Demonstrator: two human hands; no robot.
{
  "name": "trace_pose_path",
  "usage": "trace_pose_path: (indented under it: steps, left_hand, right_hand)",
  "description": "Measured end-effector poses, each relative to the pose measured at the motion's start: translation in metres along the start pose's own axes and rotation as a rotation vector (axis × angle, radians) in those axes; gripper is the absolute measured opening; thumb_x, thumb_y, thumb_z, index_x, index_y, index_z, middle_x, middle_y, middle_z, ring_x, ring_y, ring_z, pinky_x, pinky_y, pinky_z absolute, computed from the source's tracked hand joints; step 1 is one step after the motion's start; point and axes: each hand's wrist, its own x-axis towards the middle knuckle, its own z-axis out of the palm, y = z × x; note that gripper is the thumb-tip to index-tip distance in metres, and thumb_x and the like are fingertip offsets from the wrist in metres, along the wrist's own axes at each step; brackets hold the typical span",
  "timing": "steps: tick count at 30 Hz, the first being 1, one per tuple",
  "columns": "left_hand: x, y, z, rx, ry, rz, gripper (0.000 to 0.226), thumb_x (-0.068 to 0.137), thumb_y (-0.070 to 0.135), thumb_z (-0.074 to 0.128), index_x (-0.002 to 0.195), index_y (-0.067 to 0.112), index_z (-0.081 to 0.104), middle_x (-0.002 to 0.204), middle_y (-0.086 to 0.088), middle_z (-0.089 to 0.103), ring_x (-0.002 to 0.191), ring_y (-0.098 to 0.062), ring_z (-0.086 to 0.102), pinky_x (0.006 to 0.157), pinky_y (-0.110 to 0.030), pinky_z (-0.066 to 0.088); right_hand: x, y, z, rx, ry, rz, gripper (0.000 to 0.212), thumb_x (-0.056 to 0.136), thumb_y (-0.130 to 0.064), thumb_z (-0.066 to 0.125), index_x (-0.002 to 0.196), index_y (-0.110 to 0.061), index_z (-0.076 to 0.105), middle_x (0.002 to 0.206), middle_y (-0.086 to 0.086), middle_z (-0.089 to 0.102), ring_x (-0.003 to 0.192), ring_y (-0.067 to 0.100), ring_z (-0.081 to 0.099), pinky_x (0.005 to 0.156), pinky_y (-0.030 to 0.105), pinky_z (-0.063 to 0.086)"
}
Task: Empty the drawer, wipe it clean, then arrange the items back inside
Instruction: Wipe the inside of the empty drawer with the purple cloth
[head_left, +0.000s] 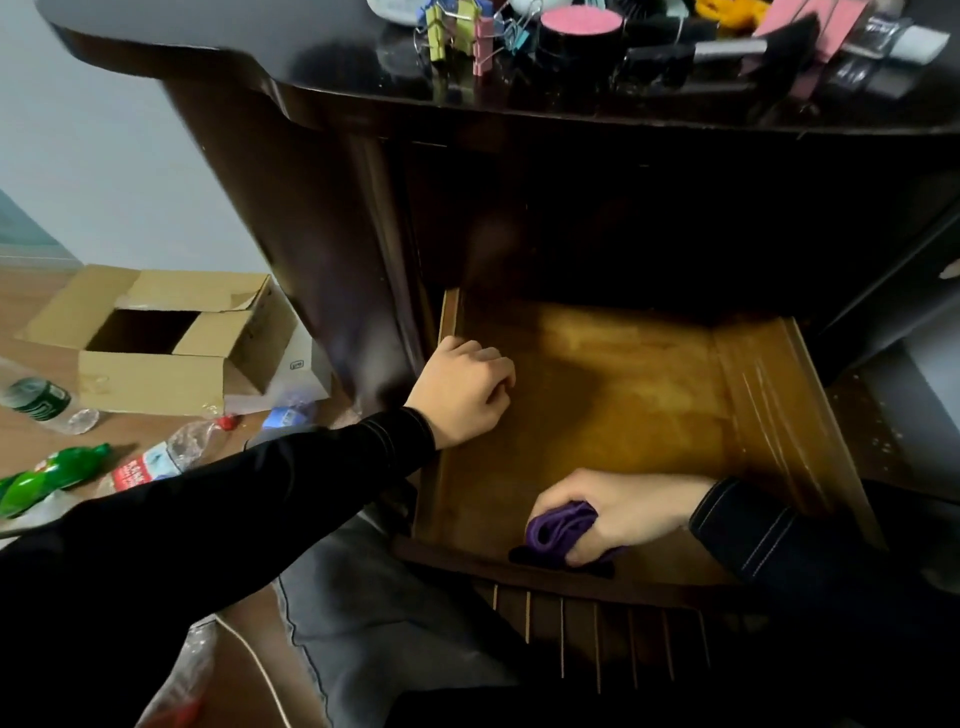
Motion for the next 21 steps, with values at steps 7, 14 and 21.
trace_pose_path:
  steps: [7,14,21]
  left_hand:
    - [0.001,0.004,-0.004,-0.007,-0.008,-0.051,0.015,0.087,0.021,0.053,0.089,0.019,0.067,0.087,0.005,0.067,0.081,-0.020,0.059,0.085,-0.031,0.035]
    - [0.004,0.009,-0.006,-0.021,0.014,-0.095,0.013,0.084,0.017,0.056,0.083,0.016,0.069,0.080,0.004,0.067,0.072,-0.018,0.058,0.078,-0.024,0.026]
    - [0.005,0.004,-0.001,-0.034,0.001,-0.088,0.014,0.085,0.017,0.055,0.083,0.015,0.069,0.081,0.003,0.067,0.072,-0.017,0.057,0.080,-0.028,0.034]
  right_hand:
    - [0.007,-0.013,0.003,0.027,0.013,-0.077,0.033,0.086,-0.005,0.073,0.117,-0.015,0.068,0.112,0.004,0.070,0.102,0.020,0.066,0.091,0.037,0.052]
    - [0.012,-0.006,-0.001,-0.171,-0.089,-0.076,0.025,0.088,-0.004,0.064,0.106,-0.021,0.067,0.099,0.005,0.068,0.083,0.024,0.062,0.067,0.036,0.046]
    - [0.018,-0.002,-0.002,-0.058,-0.086,-0.059,0.029,0.086,-0.003,0.071,0.114,-0.011,0.068,0.107,0.011,0.069,0.099,0.030,0.064,0.087,0.046,0.051]
